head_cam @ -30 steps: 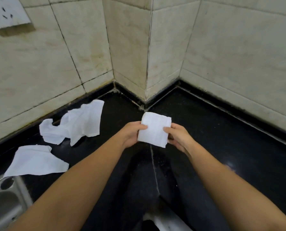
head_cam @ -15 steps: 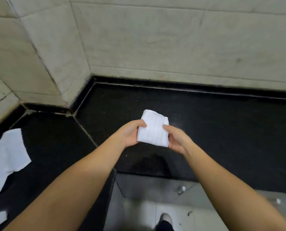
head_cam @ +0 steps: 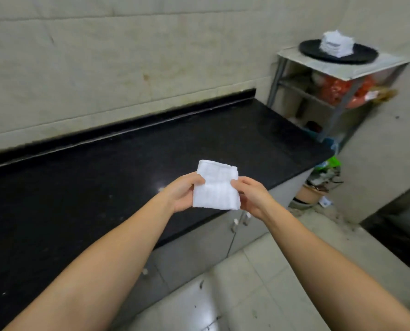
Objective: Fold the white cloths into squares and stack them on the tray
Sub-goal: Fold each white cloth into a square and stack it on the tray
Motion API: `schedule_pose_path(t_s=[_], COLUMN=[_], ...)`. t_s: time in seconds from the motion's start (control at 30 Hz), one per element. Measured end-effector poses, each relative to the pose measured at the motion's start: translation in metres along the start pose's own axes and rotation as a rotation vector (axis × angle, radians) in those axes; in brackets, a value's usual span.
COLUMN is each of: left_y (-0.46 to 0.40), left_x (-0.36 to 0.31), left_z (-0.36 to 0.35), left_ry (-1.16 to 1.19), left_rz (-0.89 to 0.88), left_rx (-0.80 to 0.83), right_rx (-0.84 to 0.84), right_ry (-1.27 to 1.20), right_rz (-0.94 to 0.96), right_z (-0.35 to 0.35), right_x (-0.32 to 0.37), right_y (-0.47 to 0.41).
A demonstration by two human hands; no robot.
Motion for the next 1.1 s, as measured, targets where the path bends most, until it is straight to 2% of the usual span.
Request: schedule_pose_path(t_s=[0.07,0.17,0.27,0.47,0.63,0.83,1.0,1.1], left_y=[-0.045,-0.106,-0.159,-0.262,-0.357,-0.479,-0.554,-0.591], left_x=[0.014,0.032,0.039,0.018,-0.028,-0.114,-0.187,-0.222], left_z=[-0.044,-0.106,-0.161,-0.244,-0.292,-0.349,-0.381,-0.391], left_ry=[-0.009,-0.186,-0.27,-0.364,-0.389,-0.376,-0.365,-0.372], left_rz=[0.002,0.013,0.035,0.016,-0.047,-0.117,-0.167,-0.21], left_rx=[0.006,-0.094,-0.124,-0.076,-0.019,0.041,0.022,-0.004], right_rx=[-0.069,-0.131,-0.202,-0.295,-0.329,-0.361,-0.379,-0.336], right_ry=[0.052,0.08,0.086,0.054,0.087,0.116,0.143,0.179], right_rz=[0.057,0.09,0.111,0.192,0.266,0.364,0.424,0.464], right_z=[0.063,0.154,0.232,0.341,0.415,0.494,0.535,0.554], right_x=[0.011,0.024,0.042,0.096,0.162,0.268,0.353,0.398], right_y=[0.004,0.007,0.005,-0.016,-0.066,-0.146,-0.208,-0.245])
Point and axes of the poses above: each hand's wrist, its own y-axis away from the middle knuckle, its own z-axis out of the back of the hand, x = y × z, the point moved 4 cm from there along -y, towards the middle knuckle, and after that the axes turned 7 degrees about x, right-handed, at the moved point
